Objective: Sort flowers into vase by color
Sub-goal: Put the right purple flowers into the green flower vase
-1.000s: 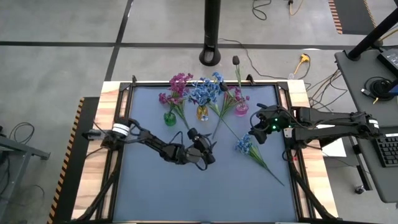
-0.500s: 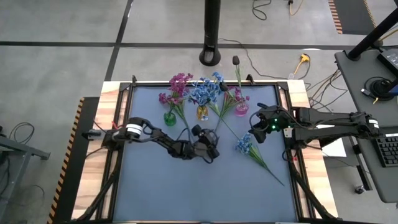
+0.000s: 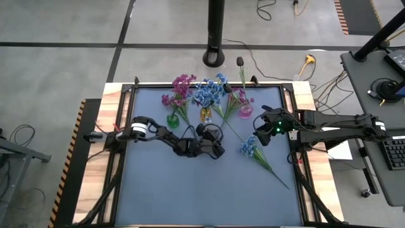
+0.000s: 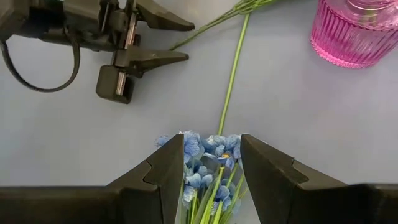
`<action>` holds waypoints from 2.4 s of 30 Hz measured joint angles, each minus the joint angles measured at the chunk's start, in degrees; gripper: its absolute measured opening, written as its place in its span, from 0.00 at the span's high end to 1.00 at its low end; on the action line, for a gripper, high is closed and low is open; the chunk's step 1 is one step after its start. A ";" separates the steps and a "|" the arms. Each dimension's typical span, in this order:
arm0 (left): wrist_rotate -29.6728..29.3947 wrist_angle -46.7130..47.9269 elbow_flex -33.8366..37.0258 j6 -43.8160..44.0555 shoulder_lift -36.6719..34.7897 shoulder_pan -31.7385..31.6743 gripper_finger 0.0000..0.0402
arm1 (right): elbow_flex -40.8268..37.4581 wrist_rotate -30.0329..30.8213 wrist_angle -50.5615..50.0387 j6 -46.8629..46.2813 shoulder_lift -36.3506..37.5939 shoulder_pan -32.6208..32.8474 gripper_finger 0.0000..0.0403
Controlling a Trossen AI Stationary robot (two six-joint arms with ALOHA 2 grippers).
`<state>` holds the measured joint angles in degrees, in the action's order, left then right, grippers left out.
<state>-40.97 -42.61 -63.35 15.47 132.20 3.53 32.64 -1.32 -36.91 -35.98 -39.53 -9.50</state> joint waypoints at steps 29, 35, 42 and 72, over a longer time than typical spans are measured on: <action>-5.38 0.51 0.31 3.05 -0.75 0.68 0.99 | -0.07 -0.02 1.27 -0.01 0.00 0.00 0.63; -8.42 2.25 0.35 3.05 -2.61 1.22 0.99 | -0.07 -0.02 1.55 -0.01 0.00 0.00 0.63; -9.46 6.55 0.81 4.39 -4.54 1.77 0.99 | -0.09 -0.04 1.66 -0.01 0.00 0.00 0.63; -8.52 56.23 1.68 12.68 -33.75 11.66 0.99 | -0.09 -6.32 1.66 1.04 0.09 0.02 0.63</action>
<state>-49.49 13.61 -61.67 28.16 98.45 15.19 32.56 -7.65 -35.24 -34.94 -39.44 -9.48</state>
